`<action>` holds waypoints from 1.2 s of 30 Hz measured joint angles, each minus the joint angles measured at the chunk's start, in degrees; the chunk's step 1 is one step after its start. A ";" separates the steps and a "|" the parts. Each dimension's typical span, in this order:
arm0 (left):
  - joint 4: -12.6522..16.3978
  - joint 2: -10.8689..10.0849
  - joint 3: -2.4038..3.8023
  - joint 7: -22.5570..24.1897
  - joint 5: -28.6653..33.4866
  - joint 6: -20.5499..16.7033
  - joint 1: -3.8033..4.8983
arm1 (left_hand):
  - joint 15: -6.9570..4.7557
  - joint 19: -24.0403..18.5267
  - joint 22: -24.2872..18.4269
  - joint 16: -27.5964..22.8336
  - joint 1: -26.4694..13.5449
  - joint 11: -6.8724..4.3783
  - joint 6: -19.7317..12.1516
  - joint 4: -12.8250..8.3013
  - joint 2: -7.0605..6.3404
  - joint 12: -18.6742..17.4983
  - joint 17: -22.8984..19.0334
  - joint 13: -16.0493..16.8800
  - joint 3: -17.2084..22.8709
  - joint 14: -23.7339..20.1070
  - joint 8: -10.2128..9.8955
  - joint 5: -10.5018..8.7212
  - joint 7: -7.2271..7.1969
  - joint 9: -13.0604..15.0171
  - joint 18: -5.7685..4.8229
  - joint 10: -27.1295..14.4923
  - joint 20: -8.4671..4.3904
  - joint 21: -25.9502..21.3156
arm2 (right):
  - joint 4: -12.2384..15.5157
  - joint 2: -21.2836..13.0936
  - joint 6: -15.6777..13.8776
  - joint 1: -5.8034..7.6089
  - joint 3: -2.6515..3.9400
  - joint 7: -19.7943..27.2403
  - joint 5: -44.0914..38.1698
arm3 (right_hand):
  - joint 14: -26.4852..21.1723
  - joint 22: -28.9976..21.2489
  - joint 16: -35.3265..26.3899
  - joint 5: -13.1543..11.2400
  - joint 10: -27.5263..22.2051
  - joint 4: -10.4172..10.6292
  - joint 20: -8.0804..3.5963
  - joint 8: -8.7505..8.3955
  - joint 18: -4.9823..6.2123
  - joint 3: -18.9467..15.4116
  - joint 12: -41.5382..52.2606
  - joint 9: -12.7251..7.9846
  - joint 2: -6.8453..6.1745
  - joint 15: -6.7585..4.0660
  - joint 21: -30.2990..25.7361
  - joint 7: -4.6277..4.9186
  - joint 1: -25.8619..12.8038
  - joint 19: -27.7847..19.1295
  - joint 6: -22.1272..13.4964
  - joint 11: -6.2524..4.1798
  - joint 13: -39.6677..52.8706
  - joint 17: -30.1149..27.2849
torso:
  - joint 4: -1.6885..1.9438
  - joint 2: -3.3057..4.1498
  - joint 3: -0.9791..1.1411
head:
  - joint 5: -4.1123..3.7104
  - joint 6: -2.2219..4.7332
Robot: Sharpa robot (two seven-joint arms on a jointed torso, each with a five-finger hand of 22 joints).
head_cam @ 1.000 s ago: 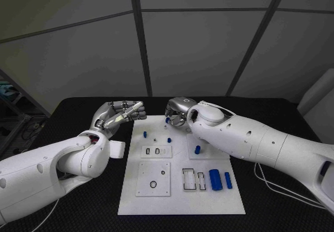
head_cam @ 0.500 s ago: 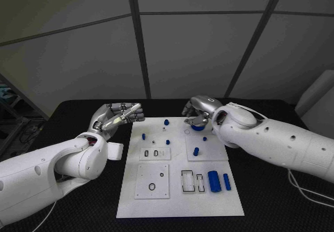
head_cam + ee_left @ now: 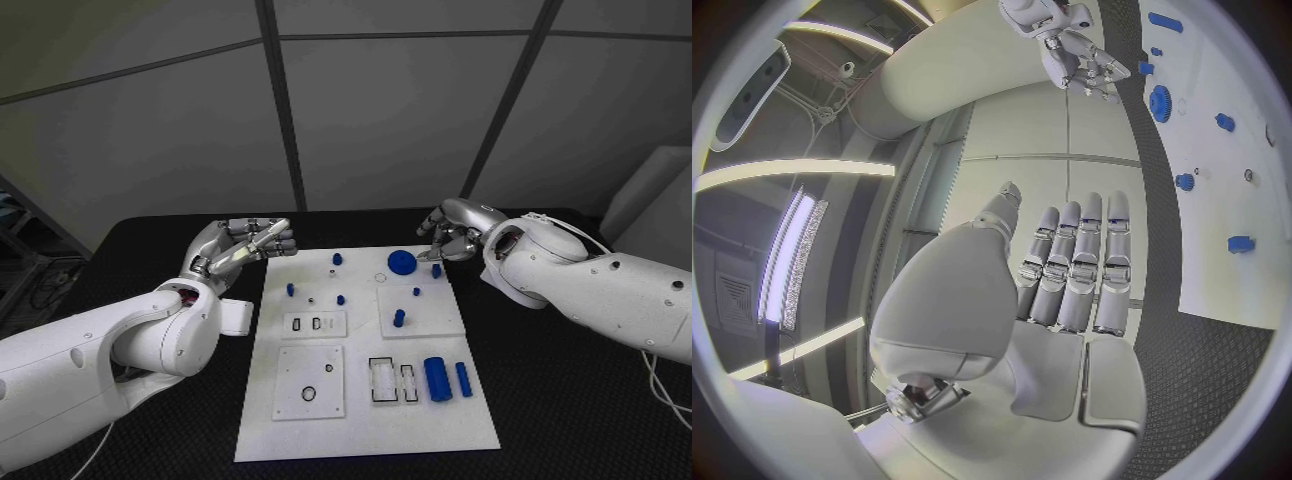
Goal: Assemble the parts on the task board
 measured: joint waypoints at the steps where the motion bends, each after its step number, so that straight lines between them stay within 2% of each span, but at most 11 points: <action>1: -0.02 0.06 0.00 0.00 0.00 0.02 0.00 | 0.00 0.00 0.00 0.00 0.00 0.00 0.00 0.00 0.00 0.00 0.00 0.00 0.00 0.00 0.00 0.00 0.00 0.00 0.00 0.00 0.00 0.00 | -0.30 0.28 0.35 0.00 0.00 -0.26 0.26 | -0.07 1.88 1.42 1.67 -2.79 1.78 -1.25 0.98 -0.80 -3.16 9.07 0.24 0.22 -0.76 1.32 -0.56 1.29 1.64 -0.29 -0.65 8.59 0.69 | 0.00 0.01 0.00 | -0.01 0.01; 2: -0.06 0.12 0.00 0.00 0.00 0.04 0.00 | 0.00 0.00 0.00 0.00 0.00 0.00 0.00 0.00 0.00 0.00 0.00 0.00 0.00 0.00 0.00 0.00 0.00 0.00 0.00 0.00 0.00 0.00 | -0.65 0.63 0.72 0.00 0.01 -0.55 0.53 | -0.08 3.26 2.30 1.77 -3.06 2.89 -1.40 1.57 -0.80 -4.36 19.08 0.34 0.92 -0.90 2.09 -0.60 2.61 2.49 -0.41 -0.76 18.68 0.97 | 0.00 0.03 -0.01 | -0.01 0.01; 4: -0.15 0.20 0.00 -0.01 0.00 0.09 0.00 | 0.00 0.00 0.00 0.00 0.00 0.00 0.00 0.00 0.00 0.00 0.00 0.00 0.00 0.00 0.00 0.00 0.00 0.00 0.00 0.00 0.00 0.00 | -1.38 1.45 1.59 0.00 0.02 -1.18 1.09 | 0.00 6.08 3.25 1.77 -3.93 5.02 -0.63 2.57 -1.01 -5.16 36.18 0.37 1.05 -0.15 3.49 0.01 3.90 3.87 -1.02 -0.26 35.92 1.14 | 0.01 0.05 -0.01 | -0.01 -0.07; 5: -0.19 0.23 0.00 -0.01 0.00 0.10 0.00 | 0.00 0.00 0.00 0.00 0.00 0.00 0.00 0.00 0.00 0.00 0.00 0.00 0.00 0.00 0.00 0.00 0.00 0.00 0.01 0.00 0.00 0.00 | -1.78 1.83 1.99 0.00 0.02 -1.45 1.32 | 0.02 8.59 3.57 1.76 -2.67 5.90 -0.36 2.94 -2.15 -5.26 42.80 0.37 1.17 -0.16 4.89 0.12 4.01 5.27 -1.32 -0.07 43.07 1.14 | 0.02 0.07 -0.01 | -0.01 -0.16; 7: -0.26 0.29 -0.01 -0.02 0.00 0.12 0.00 | 0.00 0.00 0.00 0.00 0.00 0.00 0.00 0.00 0.00 0.00 0.00 0.00 0.00 0.00 0.00 0.00 0.00 0.00 0.00 0.00 0.00 0.00 | -2.63 2.61 2.76 -0.01 0.03 -1.97 1.72 | -0.11 11.82 4.21 1.76 -0.49 7.34 0.13 3.63 -2.14 -5.42 51.84 0.37 1.14 -0.03 6.79 0.26 4.33 6.87 -1.78 0.26 53.11 1.14 | 0.04 0.09 -0.02 | 0.01 -0.28; 8: -0.28 0.32 -0.01 -0.02 0.00 0.14 0.00 | 0.00 0.00 0.00 0.00 0.00 0.00 0.00 0.00 0.00 0.00 0.00 0.00 0.00 0.00 0.00 0.00 0.00 0.00 0.00 0.00 0.00 0.00 | -3.01 2.97 3.13 -0.01 0.03 -2.23 1.89 | -0.07 12.66 4.41 1.77 0.34 7.83 0.29 3.93 -2.14 -5.47 54.62 0.37 0.86 0.36 7.27 0.45 4.62 7.19 -1.97 0.41 56.34 1.14 | 0.05 0.10 -0.04 | 0.02 -0.30; 10: -0.35 0.39 -0.01 -0.02 0.00 0.17 0.00 | 0.00 0.00 0.00 0.00 0.00 0.00 0.00 0.00 0.00 0.00 0.00 0.00 0.00 0.00 0.00 0.00 0.00 0.00 0.01 0.00 0.00 0.00 | -3.81 3.74 3.94 -0.01 0.03 -2.82 2.26 | -0.09 15.09 4.72 1.77 2.46 8.53 0.43 4.32 -3.04 -5.48 59.14 0.37 0.86 0.37 8.64 0.46 4.61 8.47 -1.98 0.62 61.79 1.14 | 0.08 0.12 -0.07 | 0.03 -0.36; 14: -0.44 0.52 -0.01 -0.04 0.00 0.23 -0.01 | 0.00 0.00 0.01 0.00 0.00 0.00 0.00 0.00 0.00 0.00 0.00 0.00 0.00 0.00 0.00 0.00 0.00 0.00 0.00 0.00 0.00 0.00 | -5.38 5.10 5.07 -0.01 0.04 -3.79 2.74 | 0.02 17.30 5.08 2.16 4.79 8.99 0.58 4.88 -3.03 -5.39 63.06 0.31 1.10 0.47 9.87 0.76 4.84 9.32 -2.29 0.85 63.30 1.14 | 0.11 0.13 -0.09 | 0.05 -0.53; 21: -0.58 0.65 -0.01 -0.05 0.00 0.32 -0.01 | 0.00 0.00 0.01 0.00 0.00 0.00 0.00 0.00 0.00 0.00 0.00 0.00 0.00 0.00 0.00 0.00 0.00 0.00 0.00 0.00 0.00 0.00 | -7.08 6.68 6.36 -0.01 0.06 -4.95 3.31 | 0.11 18.03 5.30 3.13 5.38 9.15 0.77 5.21 -3.03 -5.23 64.19 0.30 1.56 0.57 10.29 0.76 5.31 9.51 -2.29 1.01 63.31 1.13 | 0.11 0.13 -0.09 | 0.18 -0.69; 36: -0.68 0.70 -0.01 -0.14 0.00 0.42 -0.01 | 0.00 0.00 -0.04 0.00 0.01 0.00 0.00 0.00 -0.01 0.00 0.00 0.00 0.00 0.00 0.00 0.00 0.00 0.00 0.00 0.00 0.00 0.00 | -7.38 7.98 7.95 -0.01 0.07 -5.38 4.08 | 0.11 18.35 5.29 3.45 5.68 9.15 0.78 5.66 -3.02 -5.23 65.20 0.30 2.00 0.57 10.30 0.76 5.28 9.51 -2.28 0.76 63.30 1.12 | 0.02 0.09 -0.05 | 0.23 -0.98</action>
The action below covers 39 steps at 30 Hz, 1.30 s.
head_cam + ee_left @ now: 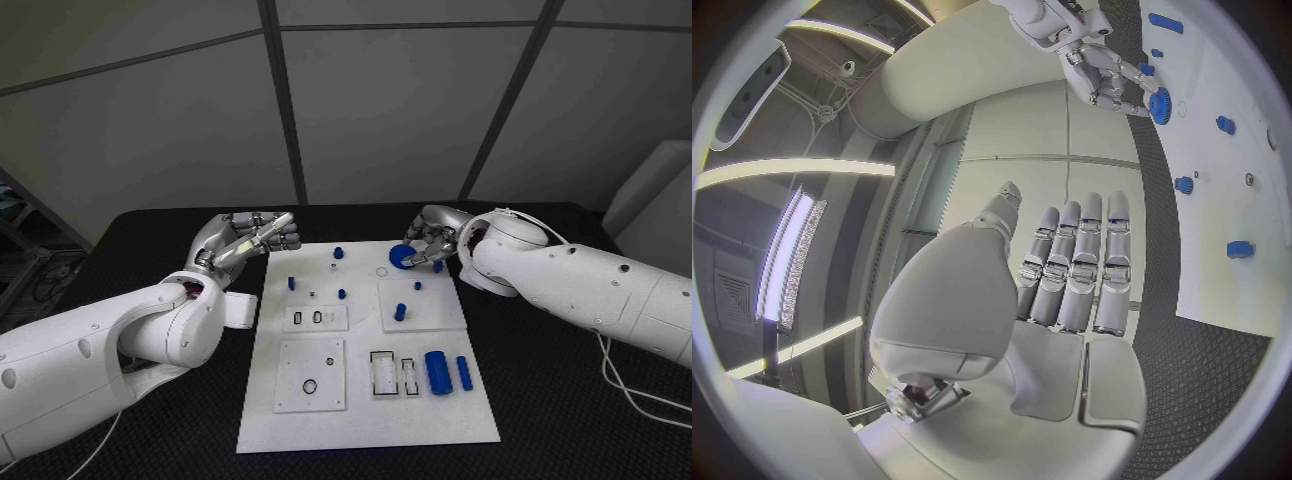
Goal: Assemble the parts on the task board
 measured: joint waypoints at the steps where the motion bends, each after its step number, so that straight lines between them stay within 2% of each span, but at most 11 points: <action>1: -0.01 0.01 0.00 -0.01 0.00 0.00 0.00 | 0.00 0.00 0.00 0.00 0.00 0.00 0.00 0.00 0.00 0.00 0.00 0.00 0.00 0.00 0.00 0.00 0.00 0.00 -0.01 0.00 0.00 0.00 | -0.03 0.04 0.08 0.00 0.00 0.00 0.06 | 0.00 0.05 0.00 0.00 0.00 0.00 0.00 0.00 0.00 0.00 0.00 0.00 0.00 0.00 0.00 0.00 0.00 0.00 0.00 0.00 0.00 0.00 | 0.00 0.00 0.00 | -0.01 -0.01; 8: -0.11 0.04 0.00 -0.06 0.00 0.03 0.00 | 0.00 0.00 0.01 0.00 0.00 0.00 0.00 -0.16 0.00 0.00 0.00 0.00 -0.16 0.00 0.00 0.00 0.00 0.00 0.00 0.00 0.00 0.00 | -0.61 0.48 0.58 0.00 0.00 -0.06 0.37 | 0.00 0.20 0.00 0.00 0.00 -0.16 0.00 0.00 0.01 0.15 0.27 0.00 0.00 0.00 0.25 0.00 0.00 0.00 0.00 0.00 0.00 0.00 | 0.00 -0.01 0.01 | 0.01 -0.04; 18: -0.19 0.05 0.00 -0.14 0.00 0.07 0.00 | 0.00 0.00 0.01 0.00 0.00 0.00 0.00 -0.16 0.00 0.00 0.00 0.00 -0.16 0.00 0.00 0.00 0.00 0.00 -0.01 0.00 0.00 0.00 | -1.29 1.04 1.29 0.00 0.00 -0.22 0.49 | 0.00 0.36 0.23 0.21 0.00 -0.59 0.00 0.22 0.01 0.59 0.27 0.00 0.76 0.00 0.25 0.00 0.32 0.00 0.00 0.00 -0.01 -0.01 | 0.04 0.01 0.03 | 0.21 -0.29; 24: -0.22 0.03 0.00 -0.17 0.00 0.09 0.00 | 0.00 0.00 0.01 0.00 0.00 0.00 0.00 -0.33 0.00 0.00 0.00 0.00 0.01 0.00 0.00 0.00 0.00 0.00 0.00 0.00 0.00 0.00 | -1.59 1.42 1.50 0.04 0.04 -0.28 0.36 | 0.00 0.68 0.23 0.50 -0.01 -1.38 0.00 0.59 0.01 1.37 0.54 -0.02 1.58 0.00 0.50 -0.30 1.14 0.00 0.56 0.00 -0.01 -0.01 | 0.04 0.02 0.04 | 0.34 -0.43; 28: -0.24 0.03 0.00 -0.18 0.00 0.11 0.00 | 0.00 0.00 0.02 0.00 0.00 0.00 0.00 -0.33 0.00 0.00 0.00 0.00 0.01 0.00 0.00 0.00 0.00 0.00 0.00 0.00 0.00 0.00 | -1.66 1.65 1.52 0.07 0.06 -0.30 -0.26 | 0.00 0.92 0.23 -1.66 -0.01 -2.71 -0.21 1.10 0.01 2.78 0.54 -0.03 2.95 0.00 0.50 -0.46 2.51 0.21 1.81 0.00 -0.01 -0.01 | 0.04 0.02 0.05 | 0.35 -0.59; 32: -0.28 0.03 0.00 -0.20 0.00 0.13 0.00 | 0.00 0.00 0.02 0.00 0.00 0.00 0.00 -0.33 0.00 0.00 0.00 0.00 0.01 0.00 0.00 0.00 0.00 0.00 0.00 0.00 0.00 0.00 | -1.64 1.70 1.49 0.07 0.06 -0.29 -1.27 | 0.00 1.13 0.23 -1.71 -0.01 -3.62 -0.21 1.09 0.01 4.15 0.77 -0.09 3.48 0.00 0.72 -0.44 3.04 0.21 2.68 0.00 -0.01 -0.02 | 0.04 0.02 0.07 | 0.36 -0.69; 34: -0.29 0.02 0.00 -0.21 0.00 0.14 0.00 | 0.00 0.00 0.02 0.00 0.00 0.00 0.00 -0.33 0.00 0.00 0.00 0.00 0.01 0.00 0.00 0.00 0.00 0.00 0.00 0.00 0.00 0.00 | -1.53 1.69 1.44 0.07 0.06 -0.23 -1.78 | 0.00 1.36 0.23 -1.39 0.21 -3.85 -0.21 1.27 -0.03 4.96 1.16 -0.19 3.62 0.00 0.81 -0.50 3.18 0.21 3.21 -0.22 -0.01 -0.02 | 0.03 0.02 0.07 | 0.37 -0.72; 36: -0.30 0.01 0.00 -0.22 0.00 0.16 0.00 | 0.00 0.00 0.02 0.00 0.00 0.00 0.00 -0.33 0.00 0.00 0.00 0.00 0.01 0.00 0.00 0.00 0.00 0.00 0.00 0.00 0.00 0.00 | -1.37 1.68 1.37 0.07 0.06 -0.17 -2.33 | 0.00 1.58 0.42 -0.79 0.20 -4.24 -0.36 1.42 -0.90 5.53 1.16 -0.23 3.69 0.00 1.01 -0.68 3.26 0.35 3.52 -0.21 -0.02 -0.02 | 0.01 0.02 0.07 | 0.39 -0.76; 39: -0.31 0.00 0.00 -0.23 0.00 0.17 0.00 | 0.00 0.00 -0.01 0.00 0.00 0.00 0.00 -0.33 0.00 0.00 0.00 0.00 0.01 0.00 0.00 0.00 0.00 0.00 0.00 0.00 0.00 0.00 | -0.98 1.60 1.07 0.04 0.05 -0.03 -3.00 | 0.00 1.85 0.45 0.23 0.22 -4.51 -0.43 1.38 -0.90 6.45 1.45 -0.25 3.69 0.00 1.01 -0.89 3.27 0.42 4.45 -0.23 -0.02 -0.02 | -0.02 0.02 0.08 | 0.43 -0.81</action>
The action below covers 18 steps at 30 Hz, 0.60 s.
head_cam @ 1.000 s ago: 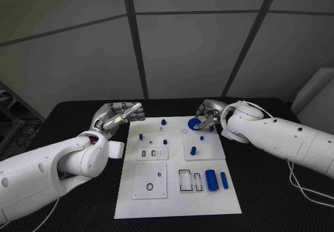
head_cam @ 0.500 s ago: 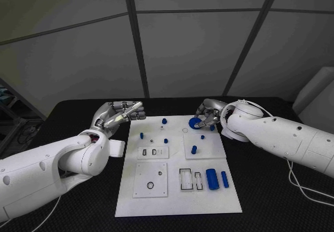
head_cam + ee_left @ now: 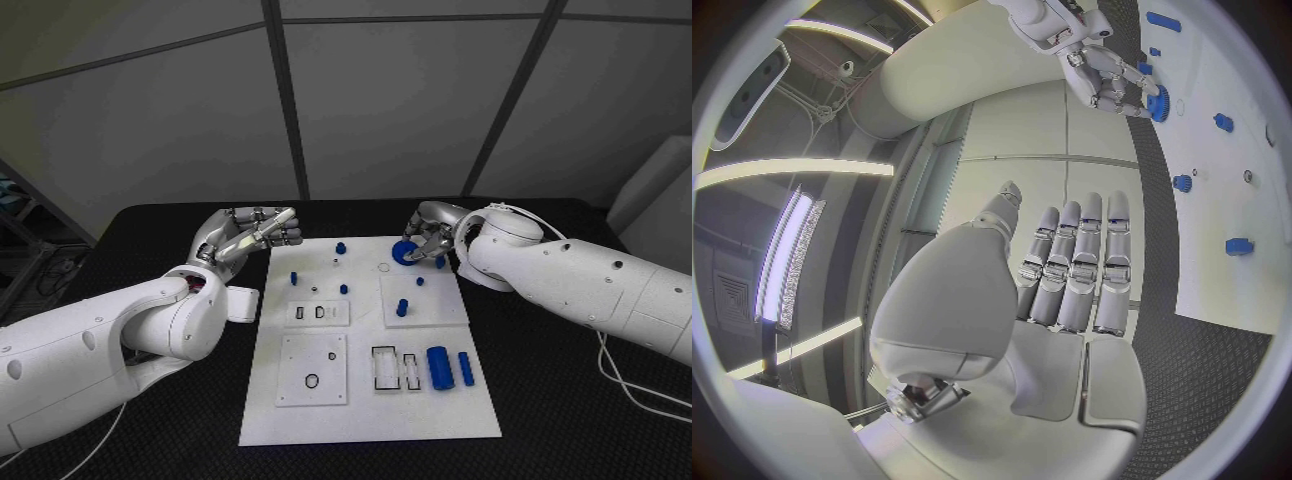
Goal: Assemble the parts on the task board
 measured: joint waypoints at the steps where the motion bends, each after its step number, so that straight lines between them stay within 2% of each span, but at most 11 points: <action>1: 0.00 0.00 0.00 0.00 0.00 0.00 0.00 | 0.00 0.00 -0.03 0.00 0.00 0.00 0.00 0.00 0.00 0.00 0.00 0.00 0.00 0.00 0.00 0.00 0.00 0.00 0.00 0.00 0.00 0.00 | 0.12 -0.02 -0.14 -0.01 -0.01 0.05 -0.18 | 0.00 0.11 0.00 0.32 0.17 -0.03 -0.02 -0.02 0.00 0.31 0.00 -0.03 0.00 0.00 0.18 -0.09 0.00 0.01 0.30 -0.17 0.00 0.00 | 0.00 0.00 0.00 | 0.01 -0.01; 6: 0.00 -0.03 0.00 -0.01 0.00 0.02 0.00 | 0.00 0.00 -0.03 0.00 0.00 0.00 0.00 0.00 0.00 0.00 0.00 0.00 0.00 0.00 0.00 0.00 0.00 0.00 0.00 0.00 0.00 0.00 | 1.15 -0.15 -1.45 -0.09 -0.05 0.43 -1.08 | -0.10 0.79 0.00 1.97 0.17 -0.36 -0.40 -0.01 0.01 1.75 0.34 -0.16 -0.01 -0.10 0.58 0.11 0.00 0.40 0.53 -0.19 0.00 0.00 | 0.00 0.00 0.01 | 0.01 -0.01; 10: 0.00 -0.04 0.00 -0.01 0.00 0.03 0.00 | 0.00 0.00 -0.03 0.00 0.00 0.00 0.00 0.00 0.00 0.00 0.00 0.00 0.00 0.00 0.00 0.00 0.00 0.00 0.00 0.00 0.00 0.00 | 2.21 -0.27 -2.91 -0.10 -0.05 0.81 -1.82 | -0.22 1.12 0.22 2.98 0.17 -0.63 -0.40 -0.01 0.01 2.68 0.34 -0.24 -0.11 -0.22 0.59 0.14 0.09 0.40 0.55 -0.60 0.00 -0.01 | 0.01 0.00 0.01 | 0.01 -0.01; 18: 0.03 -0.05 0.00 -0.02 0.00 0.06 0.00 | 0.00 0.00 -0.02 0.00 0.00 0.00 0.00 0.00 0.00 0.00 0.00 0.00 0.00 0.00 0.00 0.00 0.00 0.00 0.00 0.00 0.00 0.00 | 6.94 -0.23 -6.53 -0.10 -0.04 1.57 -4.46 | -0.22 1.42 0.22 3.40 0.17 -0.97 -0.61 -0.06 0.02 3.31 0.34 -0.28 -0.48 -0.22 0.82 0.14 -0.36 0.60 0.56 -0.60 0.00 -0.01 | 0.01 -0.02 -0.01 | 0.17 0.13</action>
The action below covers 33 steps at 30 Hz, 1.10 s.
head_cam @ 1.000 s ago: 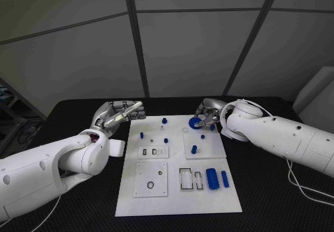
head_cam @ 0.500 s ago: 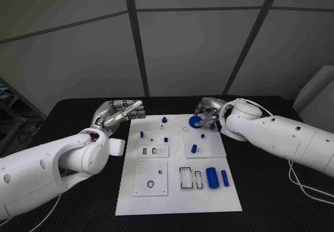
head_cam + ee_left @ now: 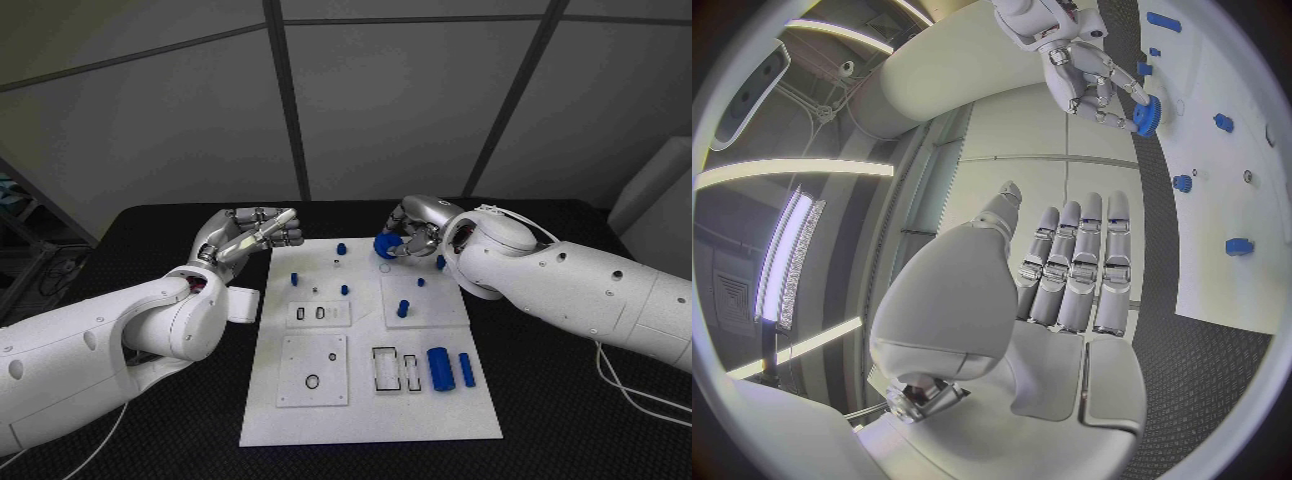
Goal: Assemble the parts on the task board
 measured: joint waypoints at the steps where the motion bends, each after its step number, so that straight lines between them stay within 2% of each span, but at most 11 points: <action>1: 0.01 0.00 0.00 0.00 0.00 0.01 0.00 | 0.00 0.00 0.00 0.00 0.00 0.00 0.00 0.00 0.00 0.00 0.00 0.00 0.00 0.00 0.00 0.00 0.00 0.00 0.00 0.00 0.00 0.00 | 0.62 0.28 -0.45 0.00 0.00 0.06 -0.54 | 0.00 0.08 0.00 0.12 0.00 0.01 0.13 -0.01 0.00 0.02 0.00 0.00 0.00 0.00 0.00 0.00 0.00 0.13 0.00 0.00 0.00 0.00 | 0.00 0.00 0.00 | 0.01 0.00; 6: 0.02 0.06 0.00 -0.01 0.00 0.03 0.00 | 0.00 0.00 0.00 0.00 0.00 0.00 0.00 0.00 0.00 0.00 0.00 0.00 0.00 0.00 0.00 0.00 0.00 0.00 0.00 0.00 0.00 0.00 | 1.79 2.14 -1.76 0.00 0.01 0.25 -2.50 | 0.00 0.30 0.00 0.27 0.00 -0.05 0.20 -0.13 0.00 0.37 0.27 0.00 0.01 0.00 0.22 0.00 -0.01 0.20 0.00 0.00 0.00 0.00 | 0.06 0.00 -0.01 | 0.03 0.03; 12: 0.02 0.06 0.00 -0.01 0.00 0.05 0.00 | 0.00 0.00 0.00 0.00 0.00 0.00 0.00 0.00 0.00 0.00 0.00 0.00 0.00 0.00 0.00 0.00 0.00 0.00 0.00 0.00 0.00 0.00 | 0.83 5.60 -2.36 0.02 -0.05 0.31 -4.14 | 0.00 0.30 0.00 0.28 0.00 -0.05 0.20 -0.34 0.00 0.37 0.27 0.00 0.08 0.00 0.22 0.00 -0.09 0.20 0.00 0.00 0.00 0.00 | 0.11 -0.01 -0.05 | 0.16 -0.09; 23: -0.02 0.25 0.00 -0.04 0.00 0.12 0.00 | 0.00 0.00 -0.04 -0.24 0.00 0.00 0.00 0.00 0.00 0.00 0.00 0.00 0.00 0.00 0.00 0.00 0.00 0.00 -0.01 0.00 0.00 0.00 | -2.77 9.73 -2.07 0.01 -1.33 0.45 -5.40 | 0.00 0.29 0.00 0.27 0.00 -0.15 0.21 -0.79 0.00 0.94 0.27 0.00 -0.07 0.00 0.22 0.02 -0.69 0.20 0.02 0.01 0.00 0.05 | 0.12 0.02 -0.04 | 0.16 -0.08; 28: 0.04 0.25 0.01 -0.06 0.00 0.16 0.00 | 0.00 0.00 -0.04 -0.23 0.00 0.00 0.00 0.00 0.00 0.00 0.00 0.00 0.00 0.00 -0.21 0.00 0.00 0.00 0.00 0.00 0.00 0.00 | -3.82 10.81 -1.62 -0.02 -1.64 0.49 -5.61 | 0.00 0.29 0.00 0.22 0.00 -0.14 0.21 -0.91 0.01 0.95 0.27 0.00 -0.22 0.00 0.22 0.11 -0.84 0.20 0.13 0.01 0.00 0.04 | 0.12 0.05 -0.03 | 0.14 -0.21; 33: 0.08 0.25 0.01 -0.07 0.00 0.23 0.00 | 0.00 0.00 -0.04 -0.23 0.00 0.00 0.00 0.00 0.00 0.00 0.00 0.00 0.00 0.00 -0.21 0.00 0.00 0.00 0.00 0.00 0.00 0.00 | -4.52 11.48 -1.09 -0.02 -2.93 0.53 -5.71 | 0.01 0.28 0.00 0.21 0.00 -0.08 0.21 -1.12 0.01 1.33 0.27 0.00 -0.37 0.01 0.22 0.15 -0.99 0.20 0.17 0.01 0.00 0.04 | 0.08 0.05 0.00 | 0.10 -0.25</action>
